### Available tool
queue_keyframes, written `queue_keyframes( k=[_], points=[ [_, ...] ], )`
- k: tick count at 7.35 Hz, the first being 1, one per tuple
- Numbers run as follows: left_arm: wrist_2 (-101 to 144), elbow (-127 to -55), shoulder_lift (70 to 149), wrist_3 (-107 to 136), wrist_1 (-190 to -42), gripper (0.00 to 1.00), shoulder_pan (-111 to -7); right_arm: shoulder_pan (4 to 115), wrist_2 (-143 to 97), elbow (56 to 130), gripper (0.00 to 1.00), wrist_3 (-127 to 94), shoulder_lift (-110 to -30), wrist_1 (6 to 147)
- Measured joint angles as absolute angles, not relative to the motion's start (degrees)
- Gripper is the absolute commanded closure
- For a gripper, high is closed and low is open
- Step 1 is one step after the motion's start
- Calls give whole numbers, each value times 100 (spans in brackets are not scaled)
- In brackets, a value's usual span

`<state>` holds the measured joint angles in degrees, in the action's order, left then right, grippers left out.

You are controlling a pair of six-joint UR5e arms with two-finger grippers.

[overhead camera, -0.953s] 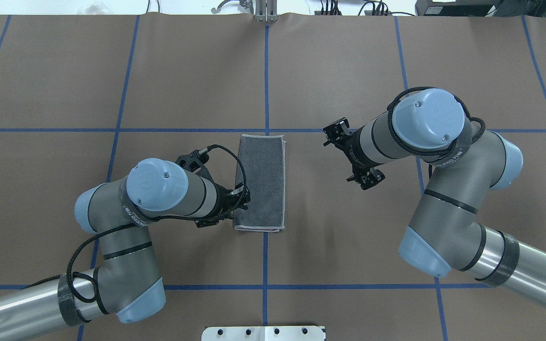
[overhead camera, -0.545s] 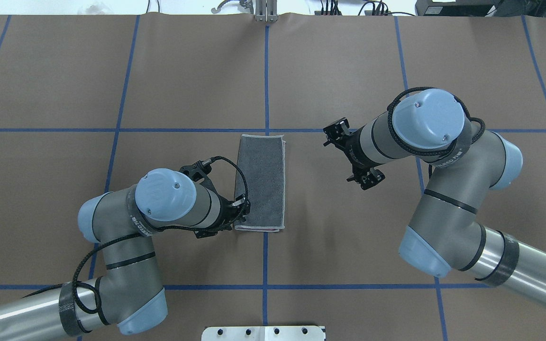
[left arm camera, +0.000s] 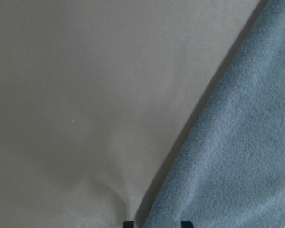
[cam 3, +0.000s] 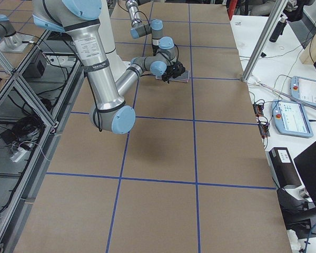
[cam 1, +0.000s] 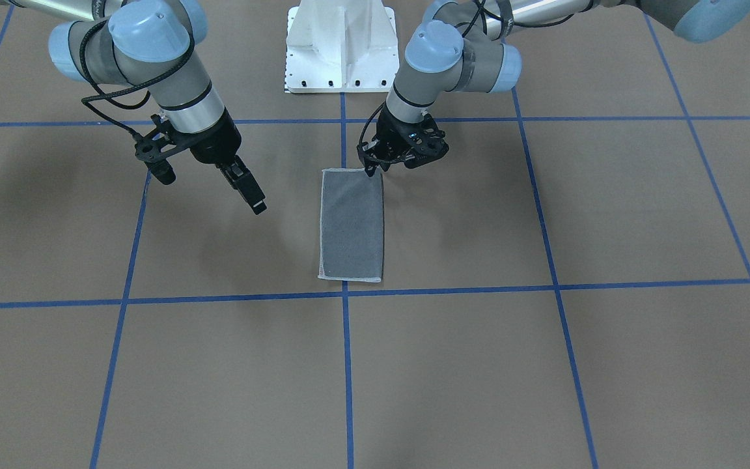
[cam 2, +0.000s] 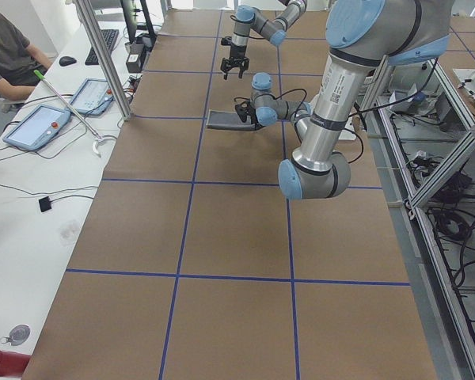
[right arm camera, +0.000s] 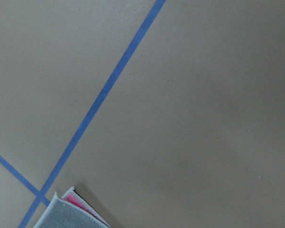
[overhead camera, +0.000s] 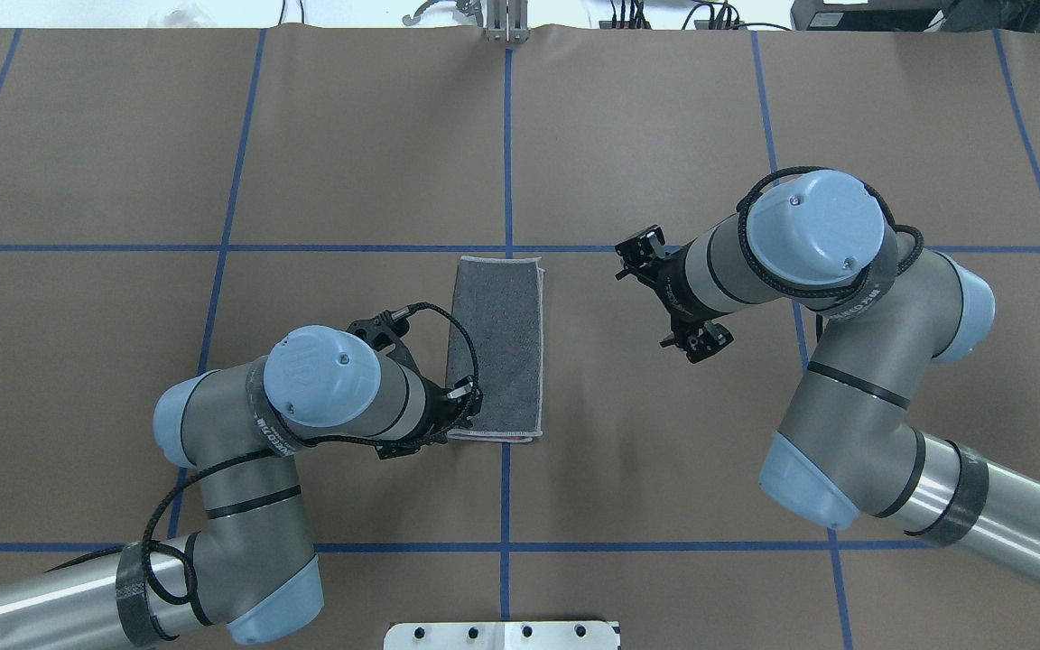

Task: Fold towel twice with both arms
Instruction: 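Move the left gripper to the strip's near end and grasp it, then lift the near end with the left gripper and fold it over the far end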

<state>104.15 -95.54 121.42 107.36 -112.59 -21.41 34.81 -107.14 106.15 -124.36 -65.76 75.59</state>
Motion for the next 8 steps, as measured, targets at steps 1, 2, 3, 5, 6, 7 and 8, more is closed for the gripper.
queue_keyframes(
  k=[1, 2, 3, 5, 6, 7, 8],
  points=[
    [10415, -9554, 12147, 10733, -11259, 59, -2136, 3481, -10714, 10613, 0, -12438, -6585, 7559],
    [10415, -9554, 12154, 10732, -11259, 64, -2128, 3477, -10714, 10614, 0, -12442, -6595, 7558],
    [10415, -9554, 12159, 10732, -11257, 75, -2123, 3475, -10712, 10616, 0, -12444, -6606, 7557],
    [10413, -9554, 12163, 10731, -11251, 100, -2119, 3472, -10707, 10622, 0, -12451, -6615, 7556],
    [10409, -9554, 12164, 10731, -11250, 100, -2119, 3472, -10706, 10624, 0, -12453, -6617, 7558],
    [10408, -9554, 12164, 10731, -11250, 100, -2123, 3472, -10705, 10628, 0, -12454, -6618, 7558],
    [10407, -9561, 12163, 10731, -11252, 100, -2126, 3472, -10705, 10631, 0, -12456, -6621, 7558]
  ],
)
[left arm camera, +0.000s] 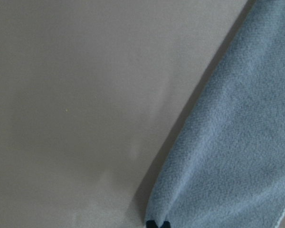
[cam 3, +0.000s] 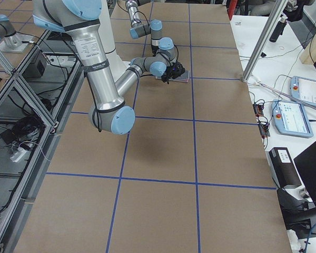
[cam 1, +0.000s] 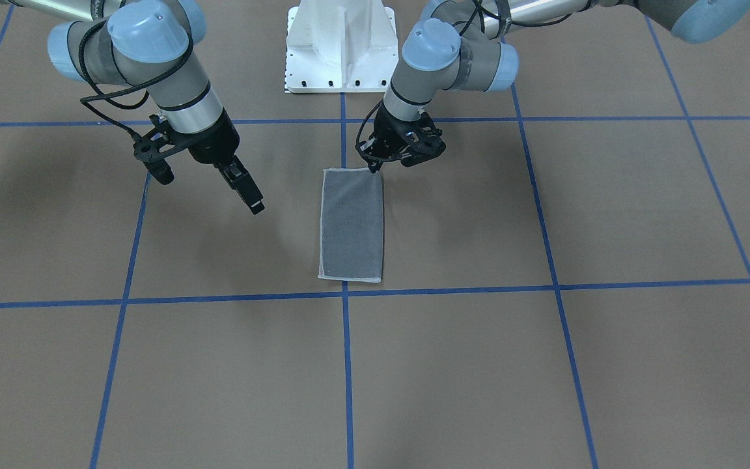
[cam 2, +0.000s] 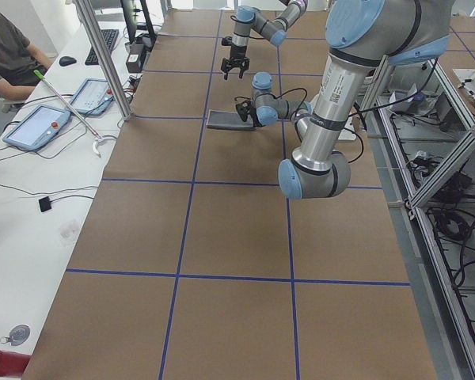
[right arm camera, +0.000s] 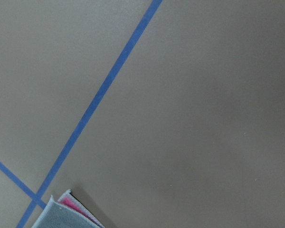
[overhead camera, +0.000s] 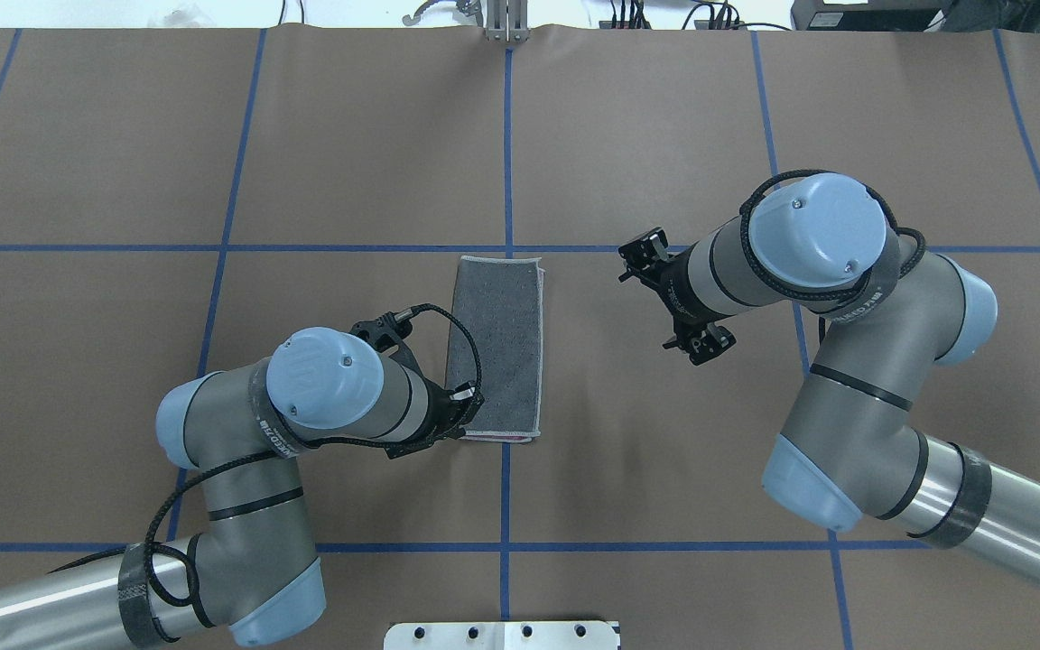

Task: Fold towel twice with both arms
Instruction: 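Lift the near end with the left gripper and fold it over the far end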

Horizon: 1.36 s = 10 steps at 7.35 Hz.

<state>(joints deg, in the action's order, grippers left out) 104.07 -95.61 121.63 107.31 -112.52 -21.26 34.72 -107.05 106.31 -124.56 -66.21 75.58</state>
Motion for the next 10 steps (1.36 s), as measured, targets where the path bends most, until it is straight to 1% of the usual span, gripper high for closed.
queue_keyframes(
  k=[6, 10],
  points=[
    [10282, -9831, 12191, 10790, -11488, 100, -2122, 3476, -10707, 10657, 0, -12438, -6720, 7540],
    [10275, -9674, 12443, 10764, -11512, 100, -2474, 3559, -10750, 10800, 0, -12182, -7022, 7532]
  ],
)
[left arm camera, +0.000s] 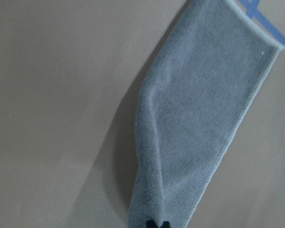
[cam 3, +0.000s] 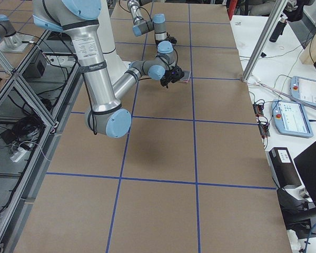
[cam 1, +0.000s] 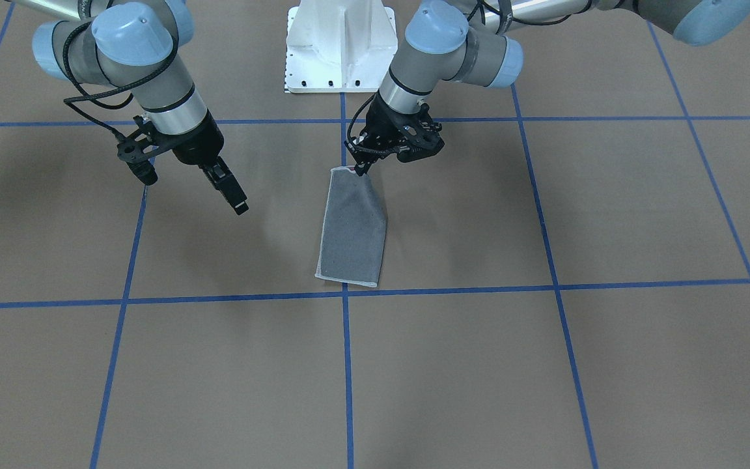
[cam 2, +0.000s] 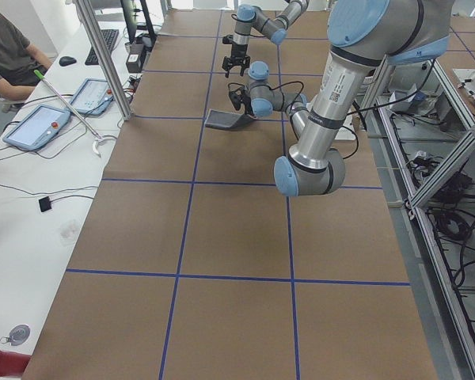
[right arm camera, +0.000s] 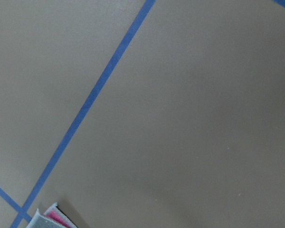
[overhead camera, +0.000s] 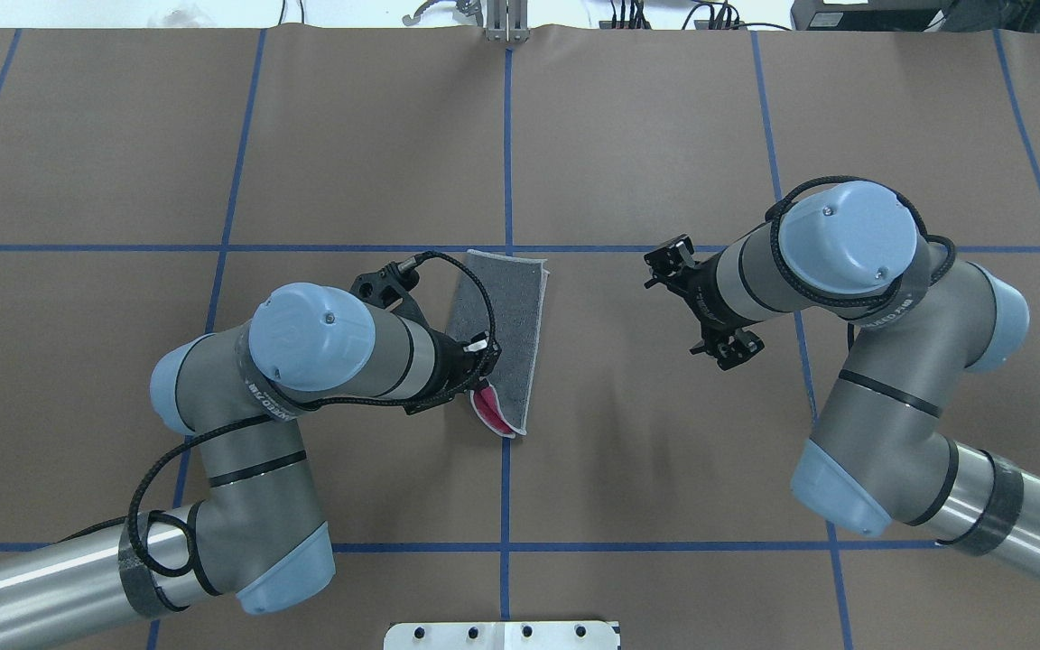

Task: Fold towel twice with both arms
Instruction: 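Lift the near end with the left gripper and fold it over the far end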

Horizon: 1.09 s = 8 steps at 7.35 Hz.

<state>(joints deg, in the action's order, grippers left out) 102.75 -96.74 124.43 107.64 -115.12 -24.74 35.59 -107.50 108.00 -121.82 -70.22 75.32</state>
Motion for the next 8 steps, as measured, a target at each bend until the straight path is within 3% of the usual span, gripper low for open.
queue_keyframes(
  k=[8],
  points=[
    [10283, -8059, 13602, 10775, -11802, 100, -3265, 3731, -10787, 10899, 0, -11620, -7440, 7527]
  ],
)
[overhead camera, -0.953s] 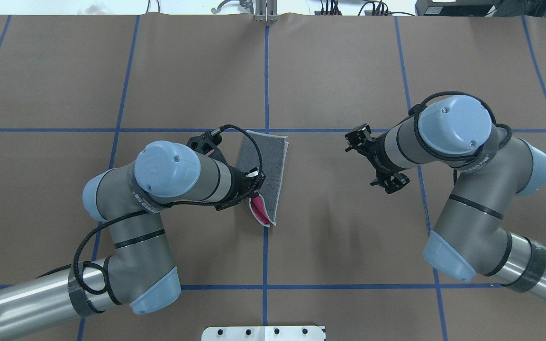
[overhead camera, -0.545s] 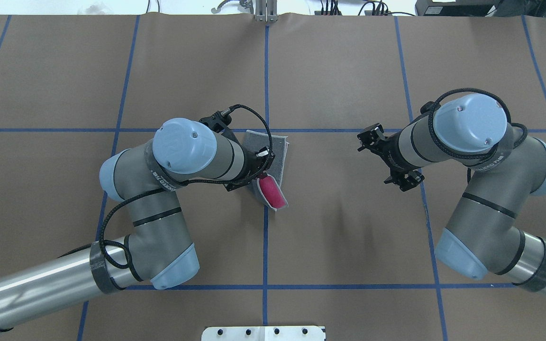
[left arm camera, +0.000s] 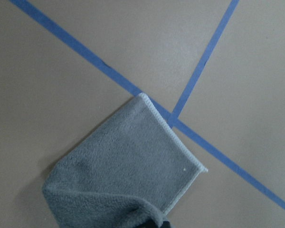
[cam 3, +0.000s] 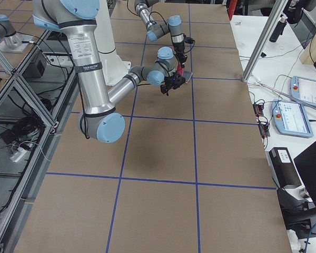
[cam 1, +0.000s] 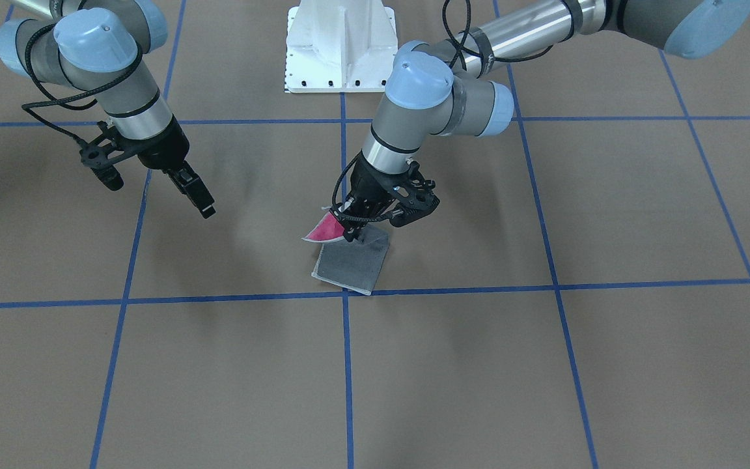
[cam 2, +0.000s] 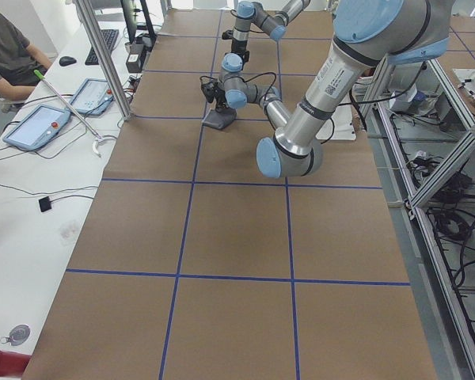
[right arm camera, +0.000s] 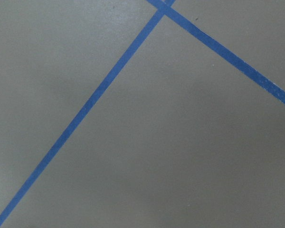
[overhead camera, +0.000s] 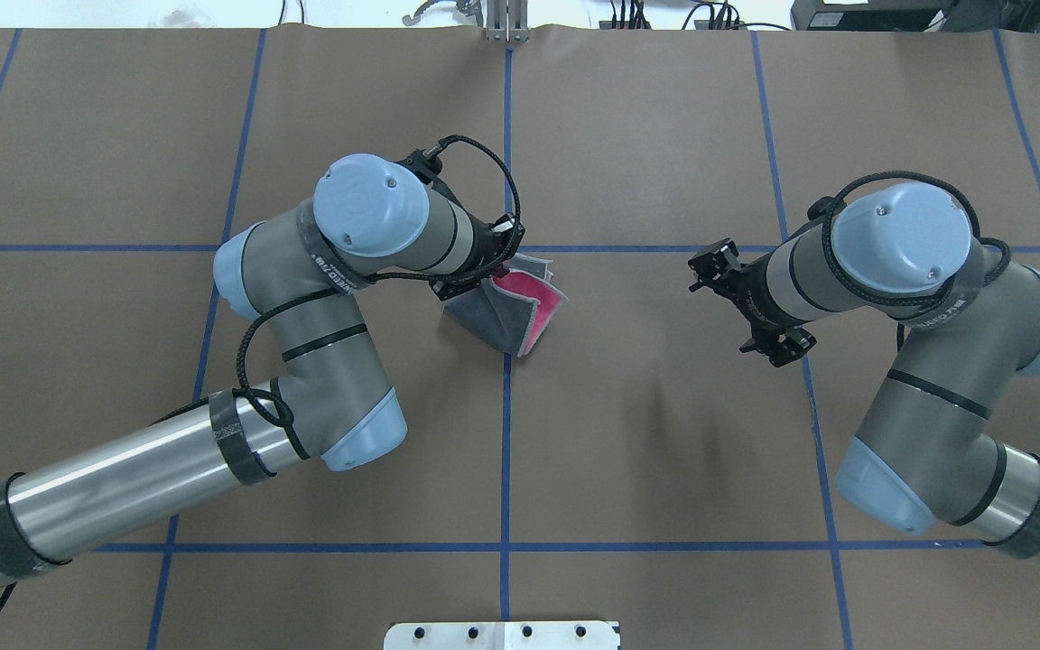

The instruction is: Fold towel twice with both arms

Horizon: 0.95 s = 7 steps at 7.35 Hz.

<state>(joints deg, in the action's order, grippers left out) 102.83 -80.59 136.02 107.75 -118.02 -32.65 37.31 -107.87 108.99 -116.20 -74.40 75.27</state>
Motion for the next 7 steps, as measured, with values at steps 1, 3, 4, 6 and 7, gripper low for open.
queue_keyframes(
  k=[1, 3, 4, 6, 7],
  points=[
    [10283, -7828, 13753, 10780, -11839, 100, -3306, 3728, -10781, 10898, 0, -11619, -7451, 7525],
    [10277, -7293, 13989, 10789, -12137, 100, -3358, 3727, -10765, 10898, 0, -11615, -7472, 7524],
    [10276, -7042, 14082, 10792, -12313, 89, -3402, 3727, -10755, 10899, 0, -11617, -7476, 7524],
    [10280, -6838, 14135, 10783, -12430, 0, -3577, 3723, -10745, 10902, 0, -11619, -7479, 7523],
    [10284, -6779, 14155, 10765, -12443, 0, -3668, 3721, -10737, 10896, 0, -11619, -7479, 7523]
  ],
)
